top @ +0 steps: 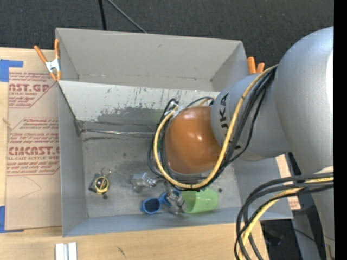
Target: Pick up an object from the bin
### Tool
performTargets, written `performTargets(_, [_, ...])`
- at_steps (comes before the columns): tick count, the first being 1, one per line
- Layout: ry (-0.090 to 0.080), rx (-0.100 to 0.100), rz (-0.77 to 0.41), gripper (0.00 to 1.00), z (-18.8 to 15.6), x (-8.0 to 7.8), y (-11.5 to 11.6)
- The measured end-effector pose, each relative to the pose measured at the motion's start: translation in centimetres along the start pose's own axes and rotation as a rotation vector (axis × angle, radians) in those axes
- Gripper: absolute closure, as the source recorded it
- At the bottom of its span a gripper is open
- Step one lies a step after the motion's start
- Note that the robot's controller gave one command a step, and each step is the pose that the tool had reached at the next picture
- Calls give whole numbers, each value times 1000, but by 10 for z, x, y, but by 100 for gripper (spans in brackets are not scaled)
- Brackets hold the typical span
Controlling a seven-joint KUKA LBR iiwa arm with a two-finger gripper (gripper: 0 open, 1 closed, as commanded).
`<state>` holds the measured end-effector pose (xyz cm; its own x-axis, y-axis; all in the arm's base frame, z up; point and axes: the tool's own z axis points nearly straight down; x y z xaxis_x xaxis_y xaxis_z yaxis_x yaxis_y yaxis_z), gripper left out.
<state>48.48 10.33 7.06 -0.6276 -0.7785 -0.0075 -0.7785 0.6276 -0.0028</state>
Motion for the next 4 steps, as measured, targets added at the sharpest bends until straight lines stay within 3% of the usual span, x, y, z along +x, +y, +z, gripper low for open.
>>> performTargets(1, [4,-3,3,100,1,1,1])
performTargets(2, [-1,1,-441,100,-2,-1,-1])
performTargets(3, [2,-7,-1068,100,2,-34,-47])
performTargets(4, [1,0,-1102,100,-119,-32,-53])
